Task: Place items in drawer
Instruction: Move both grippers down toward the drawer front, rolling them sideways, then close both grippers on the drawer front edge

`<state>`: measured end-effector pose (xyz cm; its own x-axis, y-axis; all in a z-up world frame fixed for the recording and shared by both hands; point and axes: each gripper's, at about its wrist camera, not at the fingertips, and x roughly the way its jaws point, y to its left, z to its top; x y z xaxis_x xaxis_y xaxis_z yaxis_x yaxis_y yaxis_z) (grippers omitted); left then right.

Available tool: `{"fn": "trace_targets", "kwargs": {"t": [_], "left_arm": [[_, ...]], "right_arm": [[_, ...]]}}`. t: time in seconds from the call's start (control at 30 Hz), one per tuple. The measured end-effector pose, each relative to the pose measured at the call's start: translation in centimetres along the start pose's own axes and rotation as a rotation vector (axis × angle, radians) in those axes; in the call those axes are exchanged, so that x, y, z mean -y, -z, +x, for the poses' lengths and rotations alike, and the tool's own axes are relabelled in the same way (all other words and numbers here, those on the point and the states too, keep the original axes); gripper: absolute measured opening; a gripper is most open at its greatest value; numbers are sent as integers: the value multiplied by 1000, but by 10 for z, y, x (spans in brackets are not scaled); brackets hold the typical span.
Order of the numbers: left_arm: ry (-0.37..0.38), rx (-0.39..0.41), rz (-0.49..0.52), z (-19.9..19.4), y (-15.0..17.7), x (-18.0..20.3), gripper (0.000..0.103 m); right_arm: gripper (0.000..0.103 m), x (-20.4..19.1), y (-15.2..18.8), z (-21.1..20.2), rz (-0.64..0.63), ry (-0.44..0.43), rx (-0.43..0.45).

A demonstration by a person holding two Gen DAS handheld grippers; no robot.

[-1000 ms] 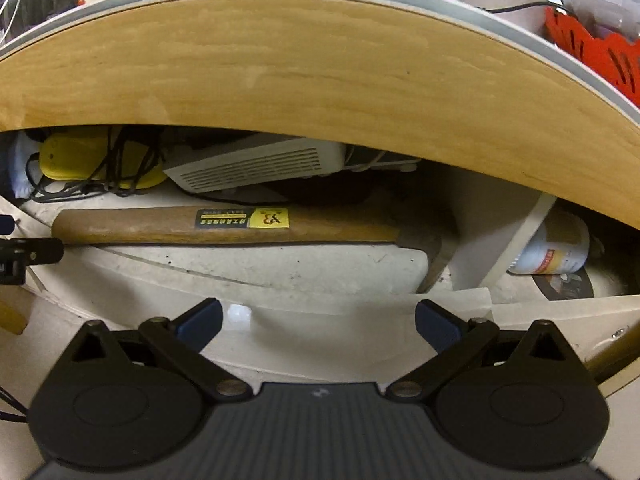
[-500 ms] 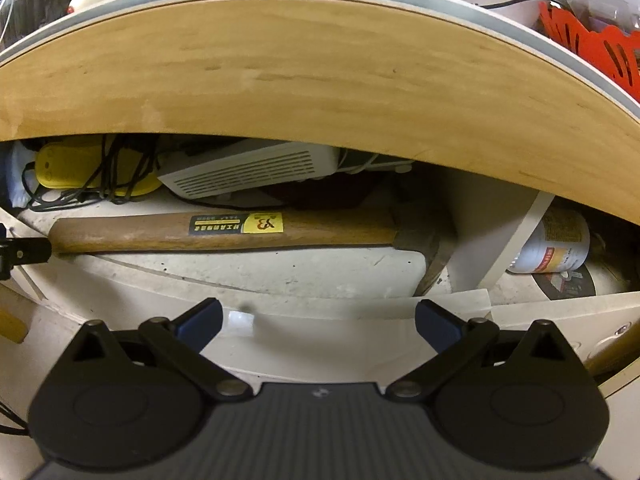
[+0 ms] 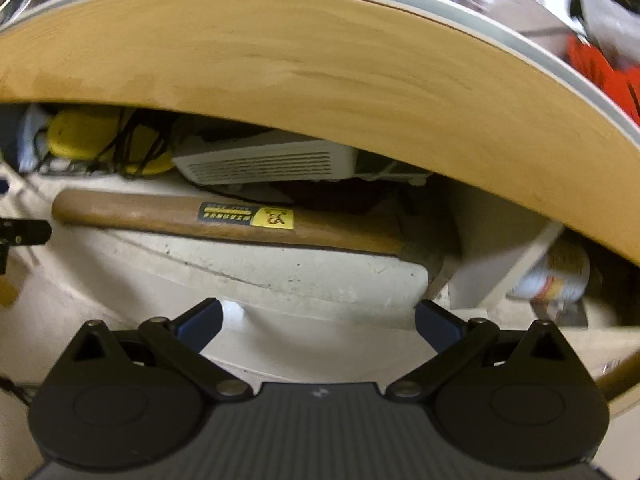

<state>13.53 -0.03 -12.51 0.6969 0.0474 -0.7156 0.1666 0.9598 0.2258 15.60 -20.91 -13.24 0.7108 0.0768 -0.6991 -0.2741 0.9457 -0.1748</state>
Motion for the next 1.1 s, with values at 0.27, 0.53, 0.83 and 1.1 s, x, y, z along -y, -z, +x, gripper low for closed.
{"fn": "trace_targets", "kwargs": {"t": [0.27,0.53,0.83,1.1], "left_arm": [[-18,-35,475,2,6,23,90],[-62,-32,816,7,22,33,90],[-115,-58,1084,23,40,23,87],[-176,-64,1170,33,43,14,74]], "right_arm": [[103,-19,2,0,-327,-9,7],[102,-33,15,2,-694,-17,-9],[97,-40,31,7,-969,20,-8],[88,-37,37,16,-1078,65,-32]]}}
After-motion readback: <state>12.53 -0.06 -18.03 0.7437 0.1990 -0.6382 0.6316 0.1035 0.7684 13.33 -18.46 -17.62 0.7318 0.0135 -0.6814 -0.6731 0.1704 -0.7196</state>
